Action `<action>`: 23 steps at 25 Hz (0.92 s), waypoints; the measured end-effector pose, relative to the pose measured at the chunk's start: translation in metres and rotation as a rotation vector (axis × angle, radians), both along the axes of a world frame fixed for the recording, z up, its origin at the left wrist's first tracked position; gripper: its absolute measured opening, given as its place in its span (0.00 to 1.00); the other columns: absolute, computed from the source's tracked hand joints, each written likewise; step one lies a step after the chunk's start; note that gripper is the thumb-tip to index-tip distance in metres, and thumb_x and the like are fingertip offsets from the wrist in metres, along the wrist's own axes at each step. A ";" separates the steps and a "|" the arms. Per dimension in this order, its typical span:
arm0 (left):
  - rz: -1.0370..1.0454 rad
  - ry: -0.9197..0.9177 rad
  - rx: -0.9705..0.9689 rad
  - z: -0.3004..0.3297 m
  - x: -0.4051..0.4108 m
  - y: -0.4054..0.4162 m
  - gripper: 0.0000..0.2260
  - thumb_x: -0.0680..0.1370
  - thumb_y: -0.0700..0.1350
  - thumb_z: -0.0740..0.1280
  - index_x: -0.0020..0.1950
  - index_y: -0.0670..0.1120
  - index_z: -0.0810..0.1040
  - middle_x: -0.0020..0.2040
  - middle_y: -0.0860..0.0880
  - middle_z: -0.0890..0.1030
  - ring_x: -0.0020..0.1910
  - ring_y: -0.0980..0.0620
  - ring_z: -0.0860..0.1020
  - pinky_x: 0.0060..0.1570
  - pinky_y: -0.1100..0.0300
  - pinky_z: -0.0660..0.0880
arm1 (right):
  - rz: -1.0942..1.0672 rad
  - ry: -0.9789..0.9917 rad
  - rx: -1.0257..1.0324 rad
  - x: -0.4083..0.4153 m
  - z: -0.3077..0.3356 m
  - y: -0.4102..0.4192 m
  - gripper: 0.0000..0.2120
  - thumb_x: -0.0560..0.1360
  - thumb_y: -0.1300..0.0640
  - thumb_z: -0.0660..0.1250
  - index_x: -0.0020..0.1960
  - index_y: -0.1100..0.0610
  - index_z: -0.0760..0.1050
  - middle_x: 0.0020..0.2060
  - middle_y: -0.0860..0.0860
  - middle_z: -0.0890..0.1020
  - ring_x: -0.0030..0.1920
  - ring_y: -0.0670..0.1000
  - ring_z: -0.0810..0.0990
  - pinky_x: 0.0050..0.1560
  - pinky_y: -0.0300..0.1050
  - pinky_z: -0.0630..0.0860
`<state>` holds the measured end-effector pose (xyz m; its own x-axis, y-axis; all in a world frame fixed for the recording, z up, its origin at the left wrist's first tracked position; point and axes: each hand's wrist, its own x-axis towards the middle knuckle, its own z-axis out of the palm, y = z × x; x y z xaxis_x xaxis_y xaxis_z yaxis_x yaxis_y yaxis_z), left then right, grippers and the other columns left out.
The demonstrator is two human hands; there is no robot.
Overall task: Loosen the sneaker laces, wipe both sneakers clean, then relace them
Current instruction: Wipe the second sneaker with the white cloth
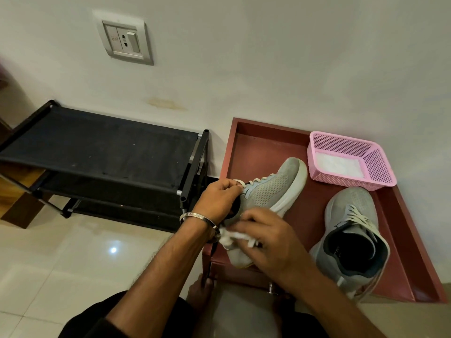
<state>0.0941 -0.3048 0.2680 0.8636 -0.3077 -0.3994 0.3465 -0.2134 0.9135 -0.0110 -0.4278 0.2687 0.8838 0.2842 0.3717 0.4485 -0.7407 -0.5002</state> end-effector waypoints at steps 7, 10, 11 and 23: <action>-0.046 -0.026 0.033 0.002 -0.002 0.002 0.12 0.78 0.45 0.65 0.49 0.36 0.80 0.39 0.44 0.77 0.35 0.50 0.72 0.36 0.59 0.71 | -0.377 0.034 0.100 0.013 -0.001 -0.020 0.08 0.74 0.58 0.72 0.53 0.55 0.83 0.46 0.47 0.80 0.46 0.48 0.78 0.45 0.45 0.76; -0.082 -0.047 0.021 0.002 -0.002 0.002 0.13 0.78 0.46 0.66 0.46 0.35 0.79 0.37 0.44 0.77 0.37 0.49 0.73 0.38 0.57 0.72 | -0.123 0.018 -0.020 0.000 0.005 -0.007 0.08 0.76 0.52 0.68 0.52 0.53 0.82 0.44 0.45 0.79 0.45 0.46 0.75 0.45 0.41 0.70; -0.088 -0.041 0.031 0.004 -0.002 0.002 0.12 0.79 0.44 0.65 0.44 0.36 0.79 0.34 0.46 0.75 0.33 0.50 0.71 0.34 0.61 0.71 | -0.192 -0.021 -0.100 0.006 0.004 -0.019 0.08 0.76 0.52 0.68 0.52 0.52 0.82 0.45 0.45 0.80 0.46 0.47 0.75 0.46 0.43 0.69; -0.076 0.005 0.060 0.010 -0.001 0.003 0.09 0.80 0.44 0.64 0.50 0.39 0.80 0.40 0.44 0.75 0.35 0.51 0.70 0.35 0.61 0.70 | -0.536 -0.034 -0.117 0.020 0.003 -0.041 0.09 0.74 0.54 0.70 0.54 0.49 0.81 0.48 0.45 0.83 0.48 0.51 0.79 0.46 0.51 0.72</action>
